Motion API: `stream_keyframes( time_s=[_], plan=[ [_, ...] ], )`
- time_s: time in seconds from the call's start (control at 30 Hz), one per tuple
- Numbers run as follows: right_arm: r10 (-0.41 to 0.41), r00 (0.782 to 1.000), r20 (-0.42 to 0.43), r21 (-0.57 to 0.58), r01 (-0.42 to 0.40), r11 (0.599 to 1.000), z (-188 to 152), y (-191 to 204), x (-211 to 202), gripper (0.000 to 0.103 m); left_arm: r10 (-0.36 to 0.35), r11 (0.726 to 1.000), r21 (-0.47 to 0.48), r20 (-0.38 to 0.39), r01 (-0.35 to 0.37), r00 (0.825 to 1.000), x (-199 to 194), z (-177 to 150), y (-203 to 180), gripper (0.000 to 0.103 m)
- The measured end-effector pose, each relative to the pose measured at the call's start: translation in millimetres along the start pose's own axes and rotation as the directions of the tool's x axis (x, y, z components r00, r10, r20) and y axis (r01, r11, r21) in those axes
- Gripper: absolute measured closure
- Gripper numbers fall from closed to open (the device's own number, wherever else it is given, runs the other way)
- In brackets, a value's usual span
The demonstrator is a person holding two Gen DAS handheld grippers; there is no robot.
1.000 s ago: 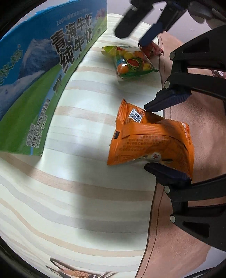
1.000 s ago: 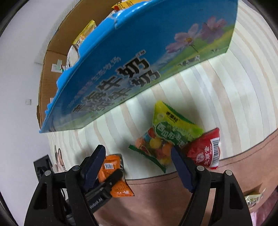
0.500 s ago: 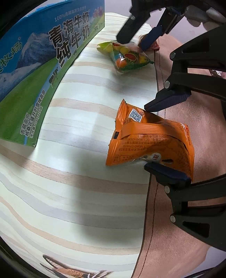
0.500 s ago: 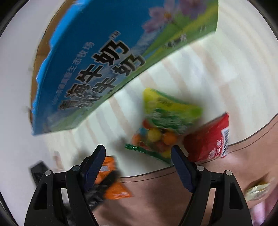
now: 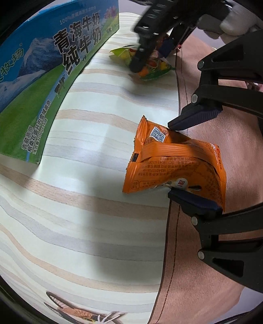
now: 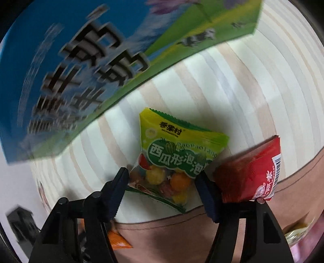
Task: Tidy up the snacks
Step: 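Hold the orange bag in left tool while right tool grasps green candy bag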
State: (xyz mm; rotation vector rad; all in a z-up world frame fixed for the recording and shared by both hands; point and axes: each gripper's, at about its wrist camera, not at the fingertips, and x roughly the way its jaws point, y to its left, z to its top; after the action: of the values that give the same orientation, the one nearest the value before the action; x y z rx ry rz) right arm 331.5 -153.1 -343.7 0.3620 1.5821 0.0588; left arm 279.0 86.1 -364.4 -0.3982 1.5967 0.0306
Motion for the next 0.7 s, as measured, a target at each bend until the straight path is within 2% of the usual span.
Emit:
stream_keyframes(
  time_s=[0.13, 0.27, 0.33, 0.4, 0.47, 0.53, 0.57, 0.7],
  plan=[
    [-0.025, 0.998, -0.051, -0.181, 0.015, 0.983, -16.6, 6.3, -0.9, 0.04, -0.001, 1.0, 0.001, 0.004, 0.001, 1.0, 0.2, -3.3, 1.6, 0.044],
    [-0.099, 0.992, -0.083, -0.345, 0.065, 0.937, -40.6, 7.8, -4.4, 0.04, 0.005, 1.0, 0.011, 0.011, -0.006, 1.0, 0.4, -4.5, 0.8, 0.044],
    [-0.125, 0.987, -0.097, -0.389, 0.078, 0.918, -51.6, 8.5, -4.5, 0.04, 0.018, 1.0, 0.025, 0.016, -0.018, 1.0, 1.3, -6.6, -2.0, 0.044],
    [-0.122, 0.985, -0.119, -0.392, 0.067, 0.917, -56.1, 7.5, -3.2, 0.039, 0.035, 0.998, 0.049, 0.011, -0.036, 0.999, 4.8, -9.1, -7.9, 0.042],
    [-0.091, 0.987, -0.131, -0.345, 0.04, 0.938, -54.5, 3.5, -4.5, 0.037, 0.041, 0.996, 0.076, -0.005, -0.041, 0.999, 8.7, -12.5, -13.7, 0.032],
    [-0.039, 0.989, -0.14, -0.281, -0.002, 0.96, -50.8, -5.3, -9.4, 0.028, 0.043, 0.994, 0.1, -0.018, -0.041, 0.999, 12.9, -16.4, -19.7, 0.023],
    [-0.024, 0.99, -0.137, -0.255, -0.012, 0.967, -49.9, -11.5, -12.4, 0.028, 0.052, 0.992, 0.116, -0.021, -0.049, 0.998, 15.4, -18.2, -23.5, 0.02],
    [-0.005, 0.995, -0.101, -0.18, -0.014, 0.984, -43.7, -12.8, -13.8, 0.028, 0.142, 0.974, 0.179, -0.009, -0.138, 0.99, 26.0, -23.6, -40.3, 0.02]
  ],
)
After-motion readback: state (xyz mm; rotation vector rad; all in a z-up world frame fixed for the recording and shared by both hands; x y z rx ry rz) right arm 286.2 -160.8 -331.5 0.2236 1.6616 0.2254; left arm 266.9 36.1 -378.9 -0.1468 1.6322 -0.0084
